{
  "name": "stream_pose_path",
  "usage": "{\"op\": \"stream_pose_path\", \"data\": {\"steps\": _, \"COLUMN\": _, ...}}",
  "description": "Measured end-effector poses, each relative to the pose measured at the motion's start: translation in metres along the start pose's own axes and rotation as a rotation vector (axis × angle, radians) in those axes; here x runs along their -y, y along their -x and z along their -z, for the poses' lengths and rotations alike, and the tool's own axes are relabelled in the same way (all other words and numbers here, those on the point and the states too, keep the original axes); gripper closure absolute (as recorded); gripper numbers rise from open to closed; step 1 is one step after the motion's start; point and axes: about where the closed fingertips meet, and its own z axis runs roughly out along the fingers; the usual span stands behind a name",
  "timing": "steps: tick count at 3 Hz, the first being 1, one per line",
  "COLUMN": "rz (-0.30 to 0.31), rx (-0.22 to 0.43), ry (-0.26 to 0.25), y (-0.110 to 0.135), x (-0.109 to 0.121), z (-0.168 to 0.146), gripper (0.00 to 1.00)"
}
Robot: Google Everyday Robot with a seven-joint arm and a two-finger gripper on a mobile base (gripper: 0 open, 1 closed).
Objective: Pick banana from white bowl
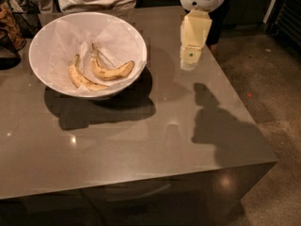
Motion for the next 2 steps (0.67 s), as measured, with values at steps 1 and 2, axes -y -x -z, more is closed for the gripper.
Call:
{"op": "stream_pose_path", "data": {"steps": 1, "rz": 0.002, "rx": 0.014, "ry": -0.010, "y": 0.004, "x": 0.003, "z": -0.002, "gripper": 0.00}}
{"op": "stream_pose_path", "data": {"steps": 2, "rz": 0.030, "rx": 0.072, "ry": -0.012, "y": 0.040, "x": 0.031, "z": 0.001, "gripper": 0.00}}
